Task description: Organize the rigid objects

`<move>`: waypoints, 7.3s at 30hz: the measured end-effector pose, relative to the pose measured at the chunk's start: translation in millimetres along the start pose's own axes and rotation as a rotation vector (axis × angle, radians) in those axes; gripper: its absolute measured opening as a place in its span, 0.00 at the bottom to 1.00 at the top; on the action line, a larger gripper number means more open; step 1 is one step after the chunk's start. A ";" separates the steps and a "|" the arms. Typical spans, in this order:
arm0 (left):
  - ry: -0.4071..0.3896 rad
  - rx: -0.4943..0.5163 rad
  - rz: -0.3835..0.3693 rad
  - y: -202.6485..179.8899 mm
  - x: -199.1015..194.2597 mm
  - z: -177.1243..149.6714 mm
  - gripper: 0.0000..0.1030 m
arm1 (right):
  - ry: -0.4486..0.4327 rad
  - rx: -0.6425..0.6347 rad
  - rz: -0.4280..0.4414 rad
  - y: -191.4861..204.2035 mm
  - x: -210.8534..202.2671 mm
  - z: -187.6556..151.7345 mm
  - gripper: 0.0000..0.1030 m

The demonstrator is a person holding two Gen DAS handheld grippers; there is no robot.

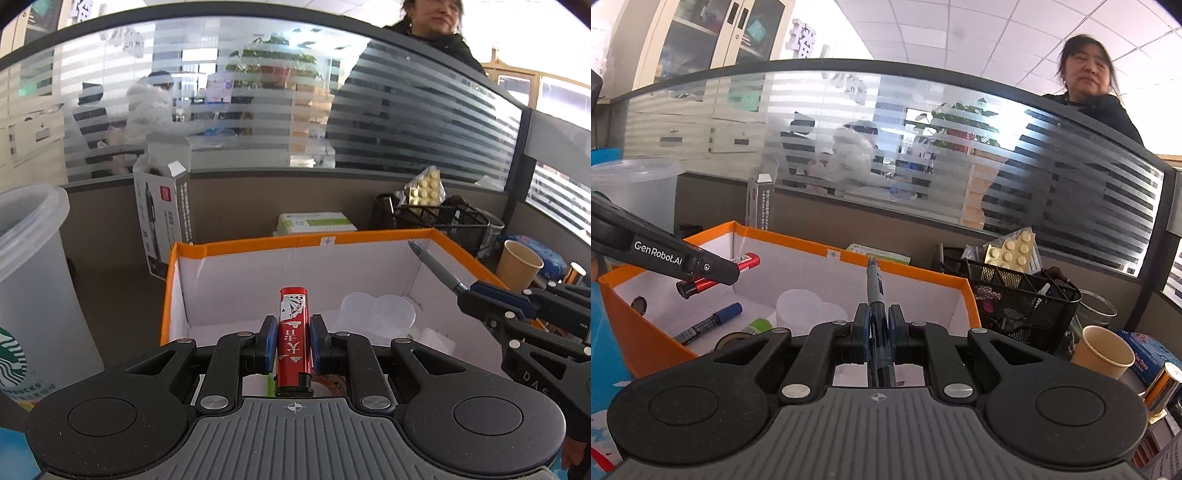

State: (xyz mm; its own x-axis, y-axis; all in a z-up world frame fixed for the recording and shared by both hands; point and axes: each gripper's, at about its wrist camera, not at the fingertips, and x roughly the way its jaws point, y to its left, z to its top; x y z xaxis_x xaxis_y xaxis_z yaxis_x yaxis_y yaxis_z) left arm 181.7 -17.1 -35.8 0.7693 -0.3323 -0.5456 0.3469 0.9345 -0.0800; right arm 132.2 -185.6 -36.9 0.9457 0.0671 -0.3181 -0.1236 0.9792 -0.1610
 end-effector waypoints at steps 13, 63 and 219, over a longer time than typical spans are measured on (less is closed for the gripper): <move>0.049 0.009 0.020 0.1 12.9 -5.3 0.16 | 0.050 0.005 0.004 -2.8 10.0 -6.3 0.09; 0.107 -0.077 0.145 74.7 -96.5 -110.8 0.96 | 0.315 -0.253 0.541 70.8 -13.2 -62.5 0.77; -0.228 -0.098 0.281 29.1 -86.8 -44.6 1.00 | -0.318 0.391 0.025 18.5 -51.6 4.9 0.95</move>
State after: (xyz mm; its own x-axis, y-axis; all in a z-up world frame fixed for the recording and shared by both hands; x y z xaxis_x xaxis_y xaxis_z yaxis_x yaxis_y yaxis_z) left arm 101.1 44.7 -28.0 0.9309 -0.0709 -0.3584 0.0611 0.9974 -0.0387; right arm 82.6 -170.0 -18.9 0.9962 0.0870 -0.0074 -0.0832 0.9709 0.2245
